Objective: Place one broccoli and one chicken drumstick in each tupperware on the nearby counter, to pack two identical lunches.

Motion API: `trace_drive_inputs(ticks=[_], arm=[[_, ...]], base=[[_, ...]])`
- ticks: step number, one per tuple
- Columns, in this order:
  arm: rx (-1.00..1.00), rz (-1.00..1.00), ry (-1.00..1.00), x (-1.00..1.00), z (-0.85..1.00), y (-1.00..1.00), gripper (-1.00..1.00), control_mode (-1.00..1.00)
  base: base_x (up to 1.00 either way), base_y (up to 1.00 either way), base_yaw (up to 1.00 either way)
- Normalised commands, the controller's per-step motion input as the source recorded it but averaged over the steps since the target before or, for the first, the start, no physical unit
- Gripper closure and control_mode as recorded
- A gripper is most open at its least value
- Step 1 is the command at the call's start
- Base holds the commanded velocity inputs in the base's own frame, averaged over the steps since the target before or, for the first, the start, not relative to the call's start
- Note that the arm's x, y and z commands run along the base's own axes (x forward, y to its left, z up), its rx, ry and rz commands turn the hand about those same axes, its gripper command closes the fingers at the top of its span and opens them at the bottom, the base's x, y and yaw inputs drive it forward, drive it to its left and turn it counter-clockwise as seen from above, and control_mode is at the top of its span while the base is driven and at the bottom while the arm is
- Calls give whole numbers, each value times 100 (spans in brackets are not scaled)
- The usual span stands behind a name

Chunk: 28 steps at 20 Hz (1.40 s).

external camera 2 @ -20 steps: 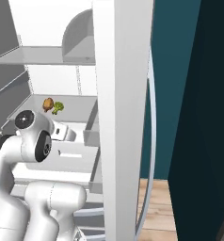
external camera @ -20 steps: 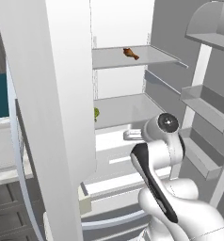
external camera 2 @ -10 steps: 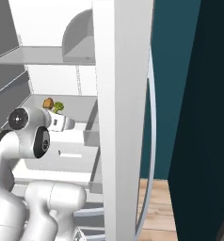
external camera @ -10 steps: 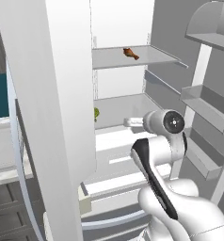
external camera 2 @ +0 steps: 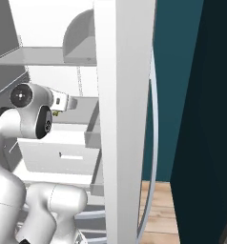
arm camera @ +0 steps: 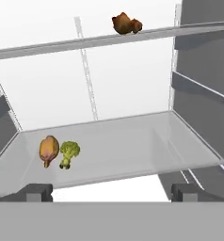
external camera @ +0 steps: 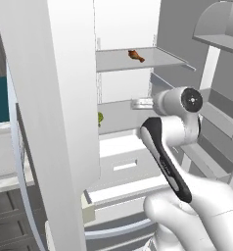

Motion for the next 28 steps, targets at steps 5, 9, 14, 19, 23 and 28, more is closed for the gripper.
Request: trace_drive_inputs(ticks=[5, 9, 14, 19, 23, 28], arm=[[-11, 1, -13, -6, 52, 0, -100, -100], [-20, 0, -2, 0, 45, 0, -100, -100], [-12, 0, 0, 0, 51, -8, -100, -100], [-5, 0, 0, 4, 28, -1, -100, -100], [0, 0, 0, 33, 2, 0, -100, -100], [0, 0, 0, 53, 0, 0, -100, -100]], base=[[0, 0, 0], [0, 0, 0], [0, 0, 0], [0, 0, 0], [0, 0, 0], [0, 0, 0]])
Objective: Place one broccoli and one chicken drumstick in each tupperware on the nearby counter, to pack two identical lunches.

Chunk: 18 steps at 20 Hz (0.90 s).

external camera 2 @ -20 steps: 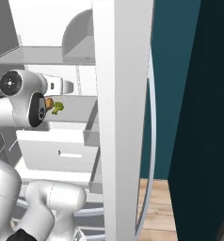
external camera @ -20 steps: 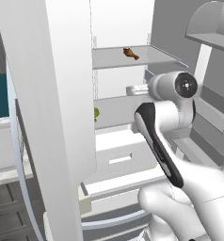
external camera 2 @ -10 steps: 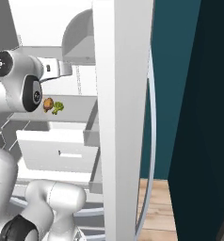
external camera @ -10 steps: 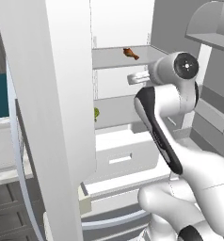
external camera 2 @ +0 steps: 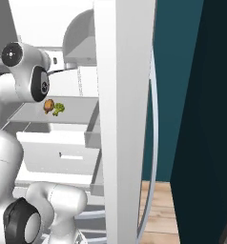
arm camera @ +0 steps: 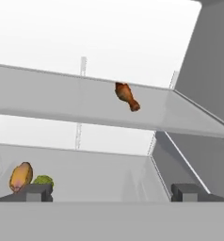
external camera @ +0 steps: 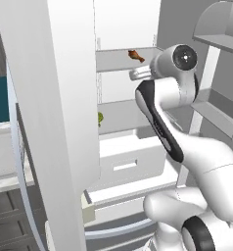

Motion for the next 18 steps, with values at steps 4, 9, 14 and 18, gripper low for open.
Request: trace_drive_inputs(ticks=[4, 9, 14, 18], arm=[[0, 0, 0, 35, 12, -7, -100, -100], [0, -2, 0, 45, 25, -4, -100, -100], [0, -3, 0, 51, 10, 0, -100, -100], [0, -1, 0, 49, 0, 0, -100, -100]], base=[[0, 0, 0], [0, 0, 0], [0, 0, 0], [0, 0, 0]])
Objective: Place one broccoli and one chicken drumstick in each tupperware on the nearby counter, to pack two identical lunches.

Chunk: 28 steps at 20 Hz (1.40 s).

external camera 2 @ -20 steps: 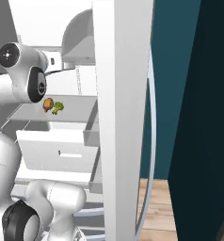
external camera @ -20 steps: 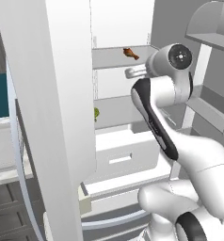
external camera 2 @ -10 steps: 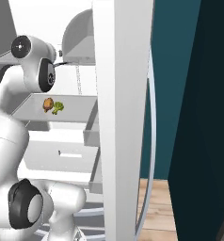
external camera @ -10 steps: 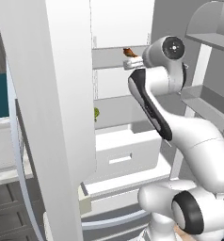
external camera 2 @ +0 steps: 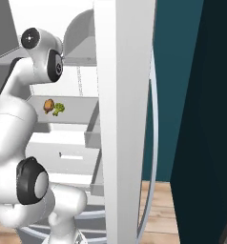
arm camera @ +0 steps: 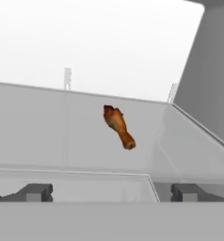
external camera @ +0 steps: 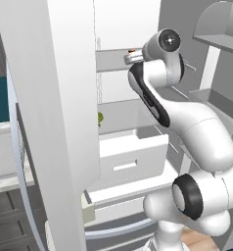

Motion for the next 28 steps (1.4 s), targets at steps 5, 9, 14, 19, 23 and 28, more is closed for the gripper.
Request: trace_drive_inputs(ticks=[5, 9, 14, 19, 23, 28], arm=[[0, 0, 1, 55, 0, 0, -100, -100], [0, 0, 6, 58, -2, -9, -100, -100], [0, 0, 12, 66, -16, -8, -100, -100], [0, 0, 8, 67, -4, -6, -100, -100], [0, 0, 4, 64, -1, -7, -100, -100], [0, 0, 7, 59, -13, 0, -100, -100]], base=[[0, 0, 0], [0, 0, 0], [0, 0, 0], [0, 0, 0], [0, 0, 0], [0, 0, 0]])
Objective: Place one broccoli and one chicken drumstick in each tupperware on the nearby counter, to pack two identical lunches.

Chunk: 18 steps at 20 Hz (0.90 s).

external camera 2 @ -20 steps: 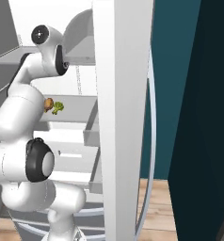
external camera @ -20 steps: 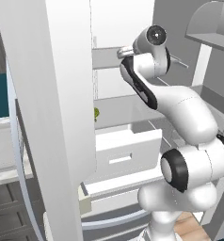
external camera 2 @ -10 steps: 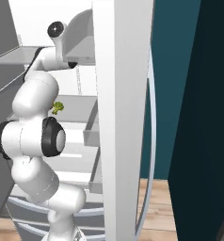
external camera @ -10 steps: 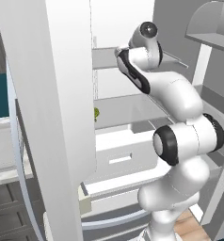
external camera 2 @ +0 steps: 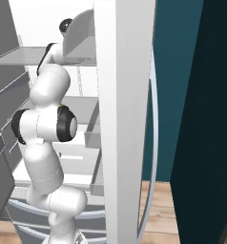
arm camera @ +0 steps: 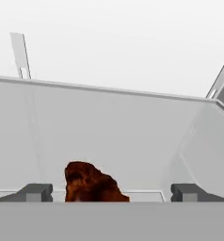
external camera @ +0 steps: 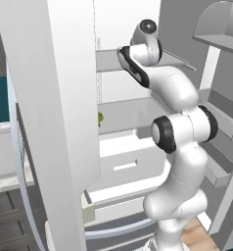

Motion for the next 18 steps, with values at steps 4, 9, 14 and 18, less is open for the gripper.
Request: trace_drive_inputs(ticks=[4, 9, 14, 18], arm=[[0, 0, 8, 29, -28, 0, -100, -100], [0, -3, 6, -17, -58, 0, 100, -100], [0, -14, 0, -51, -59, 0, 100, -100], [0, -14, 0, -24, -49, 0, 100, -100]], base=[[0, 0, 0], [0, 0, 0], [0, 0, 0], [0, 0, 0]])
